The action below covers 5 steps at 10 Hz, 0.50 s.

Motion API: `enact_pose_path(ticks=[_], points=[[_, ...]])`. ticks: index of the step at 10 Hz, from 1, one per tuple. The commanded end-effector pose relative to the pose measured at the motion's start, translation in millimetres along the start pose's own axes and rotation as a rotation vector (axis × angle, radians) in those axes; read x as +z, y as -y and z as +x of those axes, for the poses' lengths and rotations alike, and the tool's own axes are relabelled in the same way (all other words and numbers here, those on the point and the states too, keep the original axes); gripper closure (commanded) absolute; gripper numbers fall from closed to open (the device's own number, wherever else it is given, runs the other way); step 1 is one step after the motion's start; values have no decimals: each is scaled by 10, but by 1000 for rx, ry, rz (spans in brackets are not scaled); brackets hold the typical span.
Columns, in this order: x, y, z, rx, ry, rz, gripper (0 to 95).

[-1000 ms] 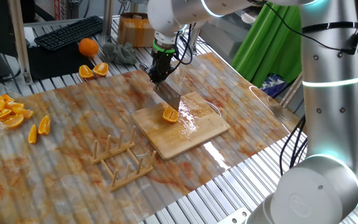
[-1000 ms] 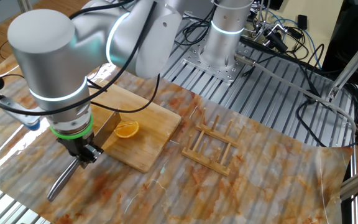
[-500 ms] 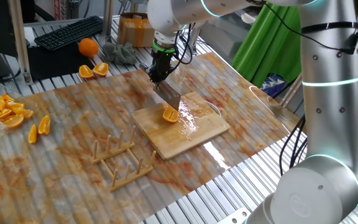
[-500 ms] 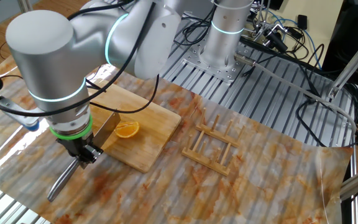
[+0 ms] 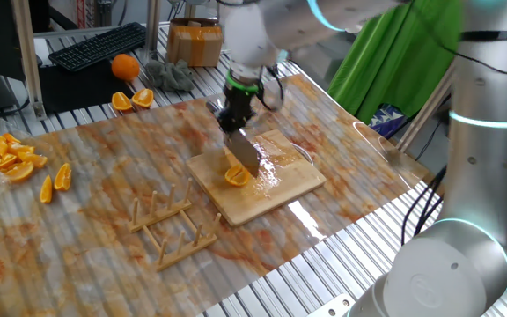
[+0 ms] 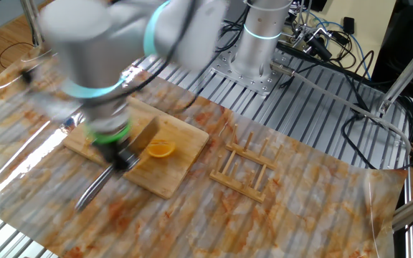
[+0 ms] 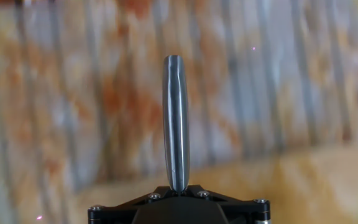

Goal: Chop the orange

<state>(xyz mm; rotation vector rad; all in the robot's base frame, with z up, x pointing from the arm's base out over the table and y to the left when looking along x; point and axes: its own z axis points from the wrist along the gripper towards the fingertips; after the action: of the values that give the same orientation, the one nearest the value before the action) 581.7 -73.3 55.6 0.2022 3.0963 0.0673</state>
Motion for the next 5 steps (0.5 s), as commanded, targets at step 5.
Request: enact_pose_path(ticks=[5], points=[[-213, -42, 141, 24, -1, 14, 950]])
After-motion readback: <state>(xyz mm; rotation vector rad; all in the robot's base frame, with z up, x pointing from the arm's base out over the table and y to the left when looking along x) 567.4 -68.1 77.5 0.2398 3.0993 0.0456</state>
